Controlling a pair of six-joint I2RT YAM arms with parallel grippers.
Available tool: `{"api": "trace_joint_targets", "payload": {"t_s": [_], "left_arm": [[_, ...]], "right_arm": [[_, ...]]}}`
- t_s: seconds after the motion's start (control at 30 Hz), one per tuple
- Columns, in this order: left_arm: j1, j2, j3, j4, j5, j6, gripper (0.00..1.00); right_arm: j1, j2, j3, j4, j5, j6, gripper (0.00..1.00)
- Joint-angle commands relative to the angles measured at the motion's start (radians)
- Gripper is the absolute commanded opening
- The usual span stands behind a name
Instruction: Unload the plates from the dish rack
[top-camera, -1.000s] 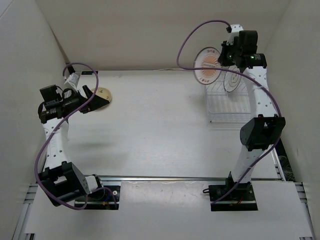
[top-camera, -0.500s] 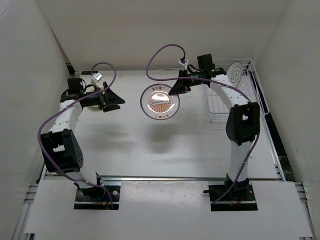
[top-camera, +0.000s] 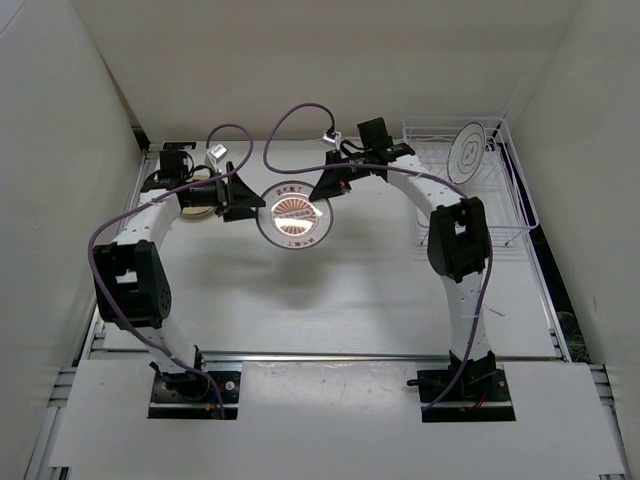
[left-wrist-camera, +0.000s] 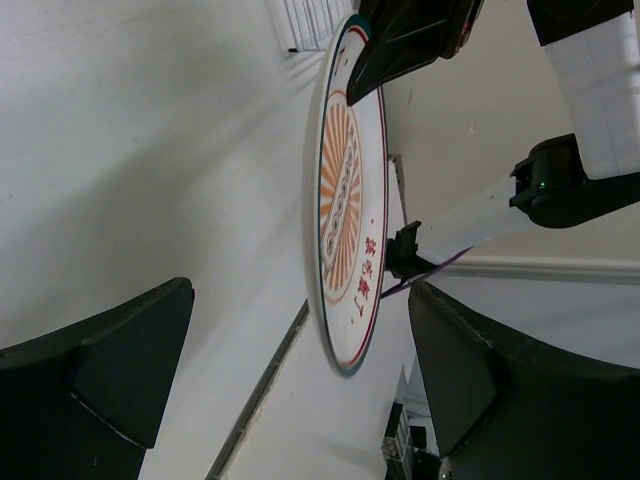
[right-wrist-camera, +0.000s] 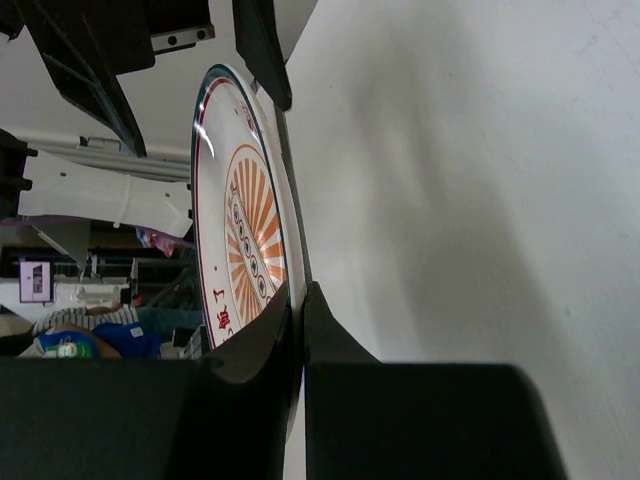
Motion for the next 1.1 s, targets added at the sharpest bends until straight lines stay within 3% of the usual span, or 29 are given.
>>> {"api": "trace_joint_targets", "payload": {"t_s": [0.0, 0.13, 0.17, 0.27, 0.3, 0.33, 0.53, 0.57, 0.6, 0.63, 0.7, 0.73, 0.9, 1.07], "left_arm": [[-0.031, 0.003, 0.034, 0.006, 0.040, 0.022, 0.99], [-0.042, 0.012, 0.034, 0.006, 0.040, 0.022, 0.84], [-0.042, 0.021, 0.034, 0.006, 0.040, 0.022, 0.69], [-0.042, 0.021, 0.034, 0.006, 0.022, 0.022, 0.38], [-0.042, 0.021, 0.034, 0.006, 0.021, 0.022, 0.18], [-0.042, 0.021, 0.034, 0.006, 0.008, 0.022, 0.12], [-0.042, 0.012, 0.024, 0.006, 0.008, 0.022, 0.10], [-0.042, 0.012, 0.024, 0.006, -0.006, 0.022, 0.10], [-0.042, 0.003, 0.024, 0.006, -0.023, 0.013, 0.10], [-0.042, 0.003, 0.024, 0.006, -0.044, 0.013, 0.10], [-0.042, -0.006, 0.024, 0.006, -0.141, -0.027, 0.10], [-0.042, -0.007, 0.024, 0.006, -0.171, -0.044, 0.10], [-0.042, 0.103, 0.082, 0.052, -0.284, -0.182, 0.10], [-0.051, 0.246, 0.234, 0.090, -0.305, -0.288, 0.10]], "right_arm": [[0.034, 0.011, 0.071, 0.073, -0.068, 0.041, 0.00], [0.053, 0.029, 0.090, 0.085, -0.068, 0.054, 0.00], [0.053, 0.029, 0.090, 0.096, -0.068, 0.063, 0.00], [0.062, 0.029, 0.090, 0.096, -0.068, 0.063, 0.00], [0.062, 0.029, 0.090, 0.096, -0.068, 0.063, 0.00], [0.062, 0.029, 0.090, 0.096, -0.068, 0.063, 0.00], [0.062, 0.038, 0.081, 0.096, -0.050, 0.054, 0.00], [0.062, 0.038, 0.081, 0.087, -0.038, 0.043, 0.06], [0.062, 0.026, 0.091, 0.037, 0.012, 0.026, 0.21], [0.050, 0.008, 0.091, 0.009, 0.043, -0.013, 0.56], [0.022, -0.017, 0.100, -0.072, 0.115, -0.066, 0.75], [0.010, -0.052, 0.100, -0.094, 0.186, -0.114, 0.79], [-0.078, -0.220, -0.007, -0.163, 0.365, -0.181, 0.79], [-0.108, -0.398, -0.136, -0.185, 0.401, -0.233, 0.80]]}}
